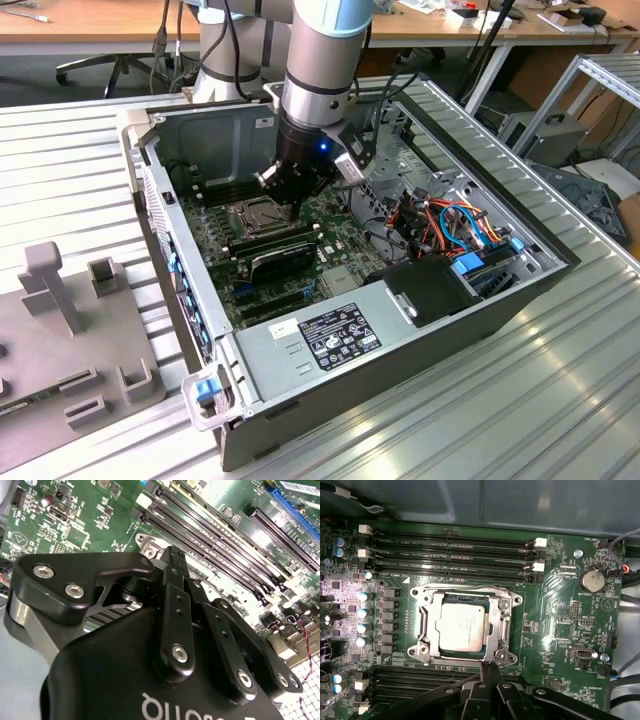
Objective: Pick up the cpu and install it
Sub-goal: 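Install the second cpu locking lever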
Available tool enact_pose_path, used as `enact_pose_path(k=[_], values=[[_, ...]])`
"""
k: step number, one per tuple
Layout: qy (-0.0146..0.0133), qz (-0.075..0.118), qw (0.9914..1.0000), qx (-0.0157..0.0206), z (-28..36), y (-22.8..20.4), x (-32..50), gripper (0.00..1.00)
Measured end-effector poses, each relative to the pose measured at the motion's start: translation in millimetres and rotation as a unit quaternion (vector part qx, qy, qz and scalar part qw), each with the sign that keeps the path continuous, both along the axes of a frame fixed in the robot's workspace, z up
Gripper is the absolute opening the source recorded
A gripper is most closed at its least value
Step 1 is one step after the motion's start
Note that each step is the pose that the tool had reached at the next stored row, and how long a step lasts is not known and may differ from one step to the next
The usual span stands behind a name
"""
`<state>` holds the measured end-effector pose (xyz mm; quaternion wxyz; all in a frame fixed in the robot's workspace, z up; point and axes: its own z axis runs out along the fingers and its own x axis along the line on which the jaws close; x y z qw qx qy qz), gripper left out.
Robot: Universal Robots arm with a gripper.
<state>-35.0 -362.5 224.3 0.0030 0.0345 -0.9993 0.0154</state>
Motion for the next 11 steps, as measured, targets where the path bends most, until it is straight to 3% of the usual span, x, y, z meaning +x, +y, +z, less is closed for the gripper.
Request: enact_pose_path(k=[11], values=[[0.0000,0.000,1.00000,0.0000,-4.6,3.1,-23.0,0.11]])
